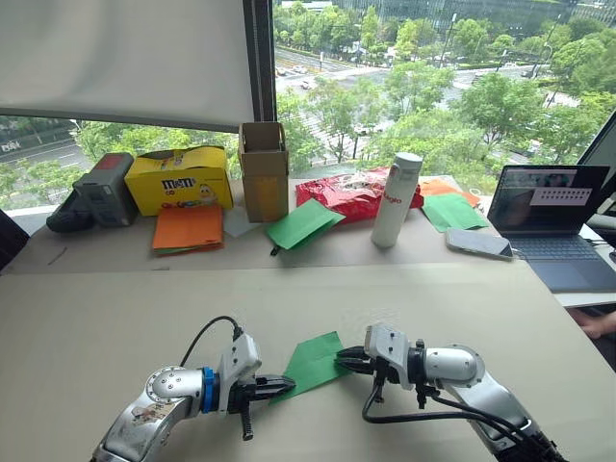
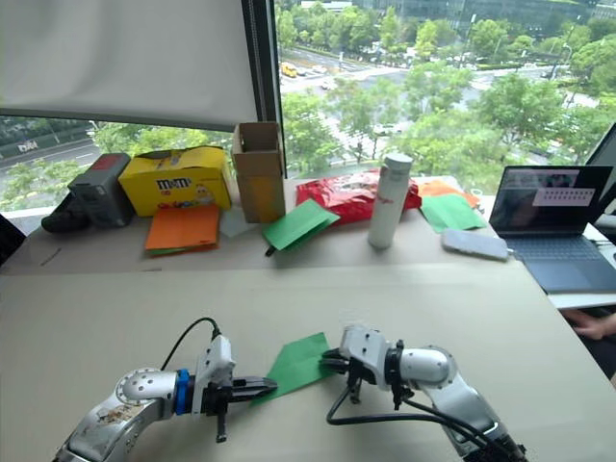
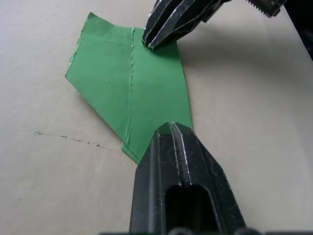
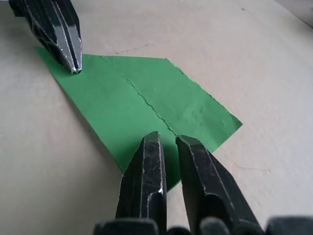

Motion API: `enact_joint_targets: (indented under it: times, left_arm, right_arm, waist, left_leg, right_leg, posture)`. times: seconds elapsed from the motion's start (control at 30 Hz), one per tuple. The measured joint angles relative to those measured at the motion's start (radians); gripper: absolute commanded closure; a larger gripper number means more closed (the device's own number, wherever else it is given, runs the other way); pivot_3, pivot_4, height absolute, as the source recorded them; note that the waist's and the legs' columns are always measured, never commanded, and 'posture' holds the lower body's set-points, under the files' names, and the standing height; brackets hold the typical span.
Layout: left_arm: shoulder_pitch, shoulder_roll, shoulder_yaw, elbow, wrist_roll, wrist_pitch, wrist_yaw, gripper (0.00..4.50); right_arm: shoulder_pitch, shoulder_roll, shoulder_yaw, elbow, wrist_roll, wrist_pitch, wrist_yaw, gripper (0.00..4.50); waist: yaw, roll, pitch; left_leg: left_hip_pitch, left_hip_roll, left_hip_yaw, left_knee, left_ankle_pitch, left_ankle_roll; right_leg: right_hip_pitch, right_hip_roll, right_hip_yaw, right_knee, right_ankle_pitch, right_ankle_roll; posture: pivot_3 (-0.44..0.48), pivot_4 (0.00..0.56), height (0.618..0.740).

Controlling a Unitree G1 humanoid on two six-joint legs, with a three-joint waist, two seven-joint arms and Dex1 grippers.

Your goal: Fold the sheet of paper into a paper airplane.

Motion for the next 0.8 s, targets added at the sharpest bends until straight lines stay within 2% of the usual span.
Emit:
enact_joint_targets:
  times: [0.1,0.27,0.6,0.7,0.8]
  left_arm:
    - [0.029,0.039,0.022,-0.036,-0.034,0.048,-0.006,4.5]
    - [0.036,0.049,0.031,-0.046,-0.069,0.098,-0.006,4.5]
    - [0.022,0.027,-0.006,-0.043,-0.076,0.106,0.002,4.5]
    - [0.005,0.021,-0.032,-0.037,-0.075,0.1,-0.012,4.5]
    - [-0.006,0.015,-0.052,-0.027,-0.071,0.095,-0.019,4.5]
  right_arm:
    - [-0.07,-0.031,-0.025,0.029,0.081,0.134,0.06,1.66]
    - [-0.193,-0.031,-0.017,0.133,0.123,0.251,0.14,1.66]
    - [-0.38,0.034,0.062,0.452,0.117,0.272,0.292,1.66]
    - [-0.409,0.06,0.062,0.49,0.118,0.273,0.316,2.48]
    - [-0.418,0.062,0.062,0.503,0.118,0.273,0.337,3.5]
  waist:
    - [-0.001,0.0,0.0]
    - [-0.001,0.002,0.001]
    - [0.008,0.003,0.002]
    - [0.007,0.003,0.002]
    - [0.007,0.003,0.002]
  left_leg:
    - [0.0,0.0,0.0,-0.001,0.0,0.0]
    - [0.0,0.0,0.0,-0.001,0.0,0.0]
    - [-0.001,-0.002,0.002,-0.001,-0.001,0.002]
    - [-0.002,-0.002,0.002,-0.001,-0.001,0.002]
    - [-0.002,-0.002,0.002,-0.001,-0.001,0.002]
  right_leg:
    - [-0.001,-0.001,0.0,0.0,0.0,-0.001]
    - [-0.001,-0.001,-0.001,0.0,0.0,-0.001]
    - [-0.001,-0.002,-0.001,-0.001,0.0,0.0]
    - [0.0,-0.002,-0.001,-0.001,0.0,0.0]
    - [0.0,-0.002,-0.001,-0.001,0.0,0.0]
  posture:
    - [0.0,0.15,0.739]
    - [0.0,0.15,0.739]
    - [0.0,0.15,0.739]
    - [0.0,0.15,0.739]
    - [0.0,0.15,0.739]
